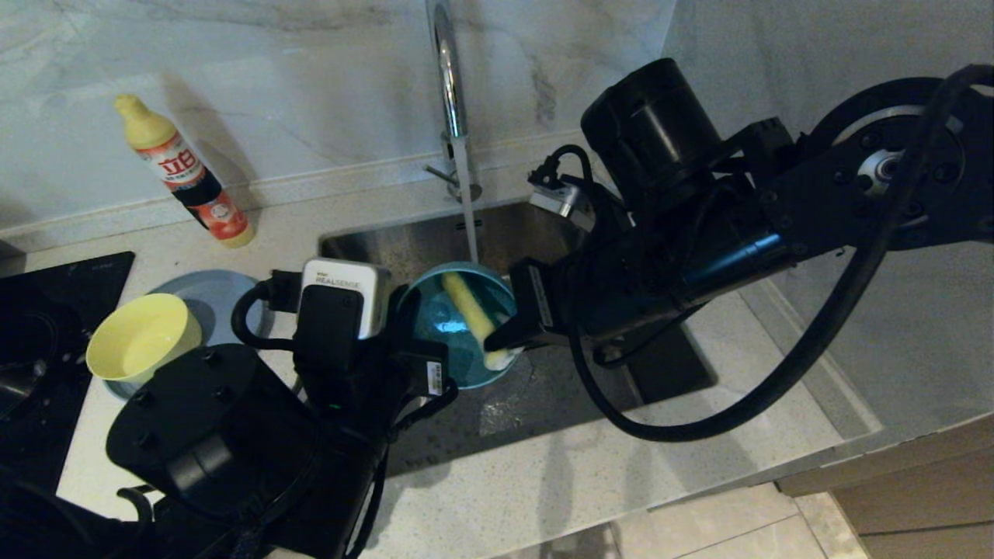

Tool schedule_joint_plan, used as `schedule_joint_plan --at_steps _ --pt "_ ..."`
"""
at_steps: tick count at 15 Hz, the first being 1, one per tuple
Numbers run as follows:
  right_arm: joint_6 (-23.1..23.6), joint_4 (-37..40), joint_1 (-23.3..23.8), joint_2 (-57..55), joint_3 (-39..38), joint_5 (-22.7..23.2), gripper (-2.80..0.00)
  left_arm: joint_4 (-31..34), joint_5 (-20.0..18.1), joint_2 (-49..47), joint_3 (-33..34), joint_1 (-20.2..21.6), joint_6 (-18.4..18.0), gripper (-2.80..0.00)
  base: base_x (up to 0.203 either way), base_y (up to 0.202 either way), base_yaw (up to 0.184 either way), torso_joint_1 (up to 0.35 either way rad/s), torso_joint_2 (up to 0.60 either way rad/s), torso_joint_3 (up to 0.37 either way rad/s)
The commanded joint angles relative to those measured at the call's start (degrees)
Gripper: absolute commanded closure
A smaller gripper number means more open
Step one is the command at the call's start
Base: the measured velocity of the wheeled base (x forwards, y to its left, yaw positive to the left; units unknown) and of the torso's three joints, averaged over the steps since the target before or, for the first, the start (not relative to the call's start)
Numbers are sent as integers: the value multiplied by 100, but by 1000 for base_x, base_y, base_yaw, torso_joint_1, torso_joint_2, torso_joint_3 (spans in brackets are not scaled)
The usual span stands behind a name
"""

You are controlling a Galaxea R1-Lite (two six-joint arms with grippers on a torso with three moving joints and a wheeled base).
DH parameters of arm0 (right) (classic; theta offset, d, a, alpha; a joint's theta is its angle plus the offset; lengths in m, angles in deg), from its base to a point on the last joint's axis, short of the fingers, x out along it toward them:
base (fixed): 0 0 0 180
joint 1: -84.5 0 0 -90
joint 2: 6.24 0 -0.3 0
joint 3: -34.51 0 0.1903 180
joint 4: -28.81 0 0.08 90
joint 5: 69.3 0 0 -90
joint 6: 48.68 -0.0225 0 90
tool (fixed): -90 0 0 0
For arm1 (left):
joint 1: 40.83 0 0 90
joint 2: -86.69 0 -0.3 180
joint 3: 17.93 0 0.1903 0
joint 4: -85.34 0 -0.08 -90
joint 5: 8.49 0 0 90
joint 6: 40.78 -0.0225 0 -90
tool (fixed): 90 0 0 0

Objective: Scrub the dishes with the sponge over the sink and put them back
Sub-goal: Wipe the bowl

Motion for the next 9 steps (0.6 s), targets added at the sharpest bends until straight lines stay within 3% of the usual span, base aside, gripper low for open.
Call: schedule_joint_plan --at_steps 1,9 --pt "-56 22 130 84 -1 12 0 -49 25 46 22 8 -4 0 0 0 0 0 0 0" --pt "-109 296 176 276 -26 85 0 -49 94 81 -18 39 14 0 0 0 0 0 0 0"
